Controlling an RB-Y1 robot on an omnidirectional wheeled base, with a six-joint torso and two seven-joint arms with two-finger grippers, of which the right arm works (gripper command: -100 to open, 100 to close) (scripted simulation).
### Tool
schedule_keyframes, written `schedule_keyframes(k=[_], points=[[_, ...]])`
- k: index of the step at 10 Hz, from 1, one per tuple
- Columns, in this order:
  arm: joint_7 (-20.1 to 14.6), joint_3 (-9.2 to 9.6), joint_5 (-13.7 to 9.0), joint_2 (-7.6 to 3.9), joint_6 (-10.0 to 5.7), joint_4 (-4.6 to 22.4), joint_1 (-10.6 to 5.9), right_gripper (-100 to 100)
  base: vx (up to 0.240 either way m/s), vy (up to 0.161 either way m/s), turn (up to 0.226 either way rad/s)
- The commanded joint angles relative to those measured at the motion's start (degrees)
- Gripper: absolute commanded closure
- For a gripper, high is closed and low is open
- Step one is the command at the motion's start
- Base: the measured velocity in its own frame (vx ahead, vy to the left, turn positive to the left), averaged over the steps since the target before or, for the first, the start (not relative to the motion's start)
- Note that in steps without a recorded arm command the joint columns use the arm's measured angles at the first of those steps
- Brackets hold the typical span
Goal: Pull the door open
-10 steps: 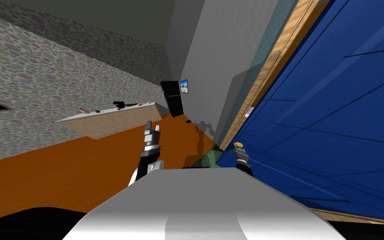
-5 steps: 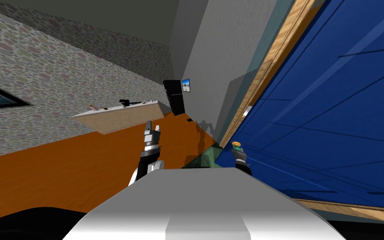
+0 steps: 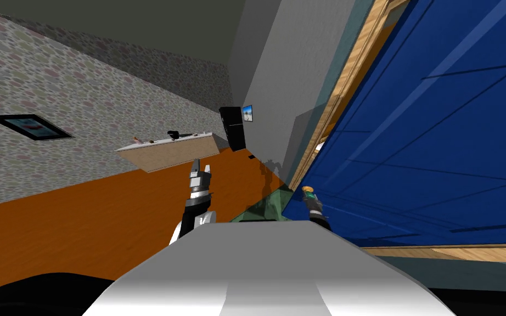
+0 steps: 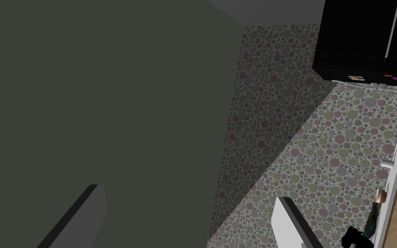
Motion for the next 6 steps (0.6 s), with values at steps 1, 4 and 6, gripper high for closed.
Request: schedule_keyframes(k=[1,4,6], points=[[0.0,0.0,0.0,0.0,0.0,0.0,0.0,100,-0.101,0.013,0.008],[-1.3,2.21,1.3,-0.78,-0.6,-0.9,1.05,100,-0.169,-0.023,0.055],[-2.3,3.69,2.1,-1.4,-1.18,-1.5,1.69,100,-0.183,-0.042,0.059]])
